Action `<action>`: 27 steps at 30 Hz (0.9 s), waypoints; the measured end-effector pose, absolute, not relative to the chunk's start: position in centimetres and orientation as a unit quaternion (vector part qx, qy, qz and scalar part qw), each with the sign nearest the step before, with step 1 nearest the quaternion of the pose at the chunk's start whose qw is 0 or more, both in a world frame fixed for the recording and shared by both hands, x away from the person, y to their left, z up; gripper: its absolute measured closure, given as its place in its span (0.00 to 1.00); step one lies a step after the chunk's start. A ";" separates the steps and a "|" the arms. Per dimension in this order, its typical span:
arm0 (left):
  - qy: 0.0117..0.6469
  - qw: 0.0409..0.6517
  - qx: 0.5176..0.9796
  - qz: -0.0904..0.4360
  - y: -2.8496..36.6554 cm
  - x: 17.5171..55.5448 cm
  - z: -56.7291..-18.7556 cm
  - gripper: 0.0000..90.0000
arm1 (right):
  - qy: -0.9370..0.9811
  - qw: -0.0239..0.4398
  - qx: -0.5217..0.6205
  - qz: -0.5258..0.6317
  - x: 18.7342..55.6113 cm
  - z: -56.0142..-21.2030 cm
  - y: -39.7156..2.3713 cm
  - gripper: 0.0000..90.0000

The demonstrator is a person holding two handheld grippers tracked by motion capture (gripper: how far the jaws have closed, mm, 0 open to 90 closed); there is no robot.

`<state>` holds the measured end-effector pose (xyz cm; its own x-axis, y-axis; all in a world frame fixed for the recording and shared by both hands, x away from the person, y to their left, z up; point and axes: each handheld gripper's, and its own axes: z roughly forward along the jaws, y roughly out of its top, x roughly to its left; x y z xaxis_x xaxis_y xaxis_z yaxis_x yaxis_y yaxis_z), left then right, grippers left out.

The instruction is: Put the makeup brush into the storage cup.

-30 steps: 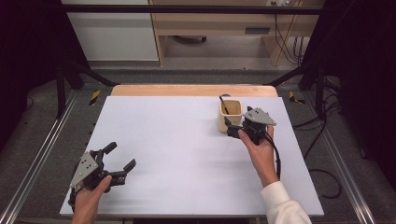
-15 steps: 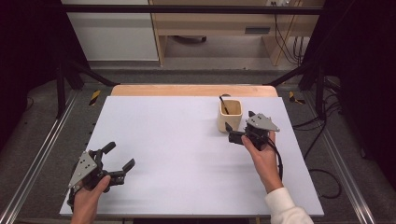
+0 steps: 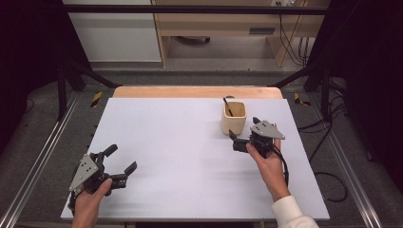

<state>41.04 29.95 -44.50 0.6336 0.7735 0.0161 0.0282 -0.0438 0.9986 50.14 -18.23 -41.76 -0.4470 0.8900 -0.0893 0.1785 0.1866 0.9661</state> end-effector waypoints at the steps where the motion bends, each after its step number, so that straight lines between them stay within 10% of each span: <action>1: 0.305 0.620 0.657 0.300 30.0 41.0 -44.5 0.04 | 0.685 0.352 0.391 0.505 50.0 -41.8 -18.3 0.04; 27: 0.303 0.619 0.660 0.299 29.9 41.0 -44.5 0.04 | 0.685 0.359 0.379 0.507 47.4 -43.8 -20.9 0.04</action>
